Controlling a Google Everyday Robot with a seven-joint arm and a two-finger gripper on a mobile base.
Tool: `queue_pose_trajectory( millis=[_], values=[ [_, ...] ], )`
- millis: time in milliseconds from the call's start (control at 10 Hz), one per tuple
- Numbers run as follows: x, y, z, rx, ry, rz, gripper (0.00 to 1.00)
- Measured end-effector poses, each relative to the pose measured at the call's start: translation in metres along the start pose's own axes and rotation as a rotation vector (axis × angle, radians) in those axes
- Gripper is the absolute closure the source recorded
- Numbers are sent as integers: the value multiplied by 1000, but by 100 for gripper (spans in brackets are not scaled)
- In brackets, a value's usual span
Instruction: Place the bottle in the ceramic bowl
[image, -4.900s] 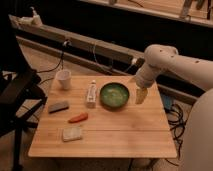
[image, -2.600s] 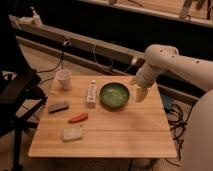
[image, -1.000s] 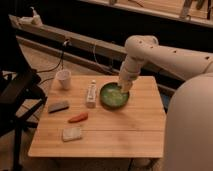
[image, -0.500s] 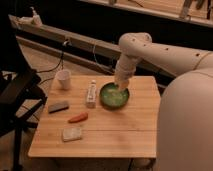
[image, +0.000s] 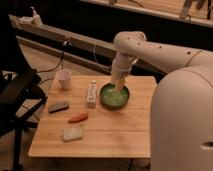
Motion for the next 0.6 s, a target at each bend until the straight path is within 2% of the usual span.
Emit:
queue_pose_trajectory(
  millis=[100,200,300,500,600],
  values=[
    [-3,-1,2,15,2,-30,35],
    [-9,-4,0,36,0,-107,25],
    [-11,-5,0,54,2,-191,21],
    [-20,-9,2,98,7,-388,20],
    [-28,-12,4,113,4,-459,20]
  ],
)
